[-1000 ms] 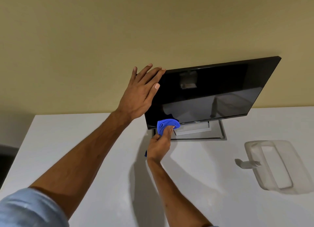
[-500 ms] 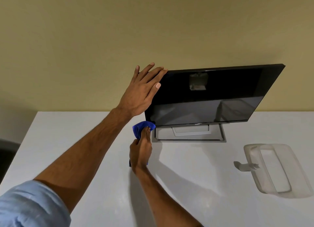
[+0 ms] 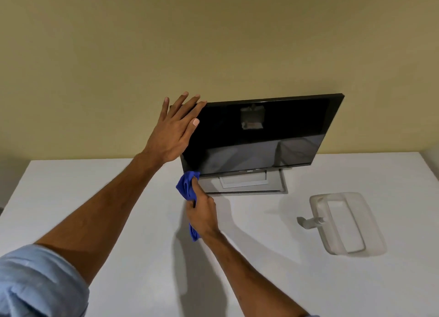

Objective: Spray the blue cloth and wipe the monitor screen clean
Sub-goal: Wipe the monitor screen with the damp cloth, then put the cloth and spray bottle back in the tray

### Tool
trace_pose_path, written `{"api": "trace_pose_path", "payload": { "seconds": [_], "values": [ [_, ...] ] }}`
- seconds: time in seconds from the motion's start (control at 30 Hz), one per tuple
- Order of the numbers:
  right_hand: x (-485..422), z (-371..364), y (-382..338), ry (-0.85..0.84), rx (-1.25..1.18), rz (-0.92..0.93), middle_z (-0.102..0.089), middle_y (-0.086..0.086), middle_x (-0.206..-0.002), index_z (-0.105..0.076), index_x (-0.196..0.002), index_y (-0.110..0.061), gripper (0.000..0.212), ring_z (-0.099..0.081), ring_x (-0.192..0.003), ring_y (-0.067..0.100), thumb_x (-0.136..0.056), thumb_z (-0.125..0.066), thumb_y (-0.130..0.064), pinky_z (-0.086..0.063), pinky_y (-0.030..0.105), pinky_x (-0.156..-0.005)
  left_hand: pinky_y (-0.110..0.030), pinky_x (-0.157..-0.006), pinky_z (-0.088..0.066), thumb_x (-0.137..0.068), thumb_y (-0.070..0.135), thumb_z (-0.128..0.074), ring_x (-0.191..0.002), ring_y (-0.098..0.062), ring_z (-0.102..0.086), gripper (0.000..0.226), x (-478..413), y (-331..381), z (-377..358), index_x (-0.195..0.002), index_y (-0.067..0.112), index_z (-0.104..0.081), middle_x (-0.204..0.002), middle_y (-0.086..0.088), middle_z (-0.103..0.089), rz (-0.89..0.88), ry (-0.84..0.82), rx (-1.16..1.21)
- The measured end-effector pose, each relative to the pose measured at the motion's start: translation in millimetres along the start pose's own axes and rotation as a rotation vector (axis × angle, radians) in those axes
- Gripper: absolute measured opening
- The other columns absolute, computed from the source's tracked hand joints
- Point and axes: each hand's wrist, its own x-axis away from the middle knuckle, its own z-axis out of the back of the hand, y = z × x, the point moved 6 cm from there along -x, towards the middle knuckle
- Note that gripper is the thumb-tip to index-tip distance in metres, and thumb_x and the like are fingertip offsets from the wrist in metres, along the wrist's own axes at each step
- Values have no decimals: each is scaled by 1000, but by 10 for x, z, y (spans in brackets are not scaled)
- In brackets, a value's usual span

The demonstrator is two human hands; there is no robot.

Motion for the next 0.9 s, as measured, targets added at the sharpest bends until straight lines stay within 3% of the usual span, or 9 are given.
{"api": "trace_pose_path", "payload": {
  "seconds": [0.1,0.17,0.27,0.4,0.5,0.6,0.67,0.8,0.9],
  "values": [
    [107,572,1,20,22,61,-53,-7,-87,-28,-172,-32,78,-46,-62,7,-103,-53,-6,-41,16,-60,-54,-140,7,-120,42,-15,-174,-22,-6,59,13,84,4,-177,28,-25,-184,2,-23,64,12,-9],
    [202,1015,-13,37,41,118,-58,-7,-95,-28,-171,-33,77,-50,-66,7,-103,-52,-7,-40,14,-62,-53,-140,6,-119,44,-14,-174,-23,-8,61,10,178,-14,-177,25,-26,-184,-1,-23,125,38,3],
    [384,1691,28,70,50,187,-62,-6,-98,-33,-163,-36,67,-54,-67,8,-103,-52,-12,-47,26,-64,-52,-139,2,-119,42,-17,-173,-26,-13,63,3,445,-95,-176,17,-27,-184,-5,-22,183,104,11],
    [641,2619,281,176,64,255,-68,-14,-112,-39,-163,-35,63,-58,-70,6,-104,-53,-16,-43,13,-66,-48,-140,4,-120,41,-19,-173,-22,-12,62,-43,1069,-334,-177,17,-24,-185,-2,-19,183,186,37],
    [864,3255,684,261,51,202,-66,-26,-106,-40,-161,-43,69,-59,-67,9,-100,-55,-13,-44,15,-63,-43,-140,6,-121,39,-19,-174,-16,-8,60,-37,1687,-674,-177,18,-22,-186,1,-16,178,214,99],
    [1036,3805,1219,353,32,100,-64,-21,-87,-41,-160,-44,73,-58,-61,15,-99,-56,-6,-49,26,-59,-40,-140,9,-121,39,-19,-174,-14,-6,60,-54,2372,-1128,-178,18,-20,-186,2,-15,162,152,161],
    [1122,4082,1553,406,39,35,-66,-15,-86,-42,-159,-43,72,-59,-63,16,-98,-56,-5,-50,31,-59,-39,-140,11,-121,40,-20,-174,-13,-5,61,-75,2833,-1436,-178,19,-20,-186,2,-16,131,90,182],
    [1170,4370,2084,438,48,-34,-69,-9,-103,-40,-156,-35,69,-64,-67,12,-97,-56,-4,-54,39,-61,-43,-142,-3,-120,45,-29,-172,-16,-17,59,-75,3637,-2025,-173,22,-38,-178,-1,-38,89,-3,262],
    [1109,4407,2381,427,43,-65,-67,-12,-94,-38,-152,-35,63,-63,-62,9,-99,-55,-5,-46,29,-56,-42,-134,-25,-117,53,-38,-162,-20,-37,56,-120,3997,-2544,-163,25,-56,-160,2,-62,168,-154,278]
  ]
}}
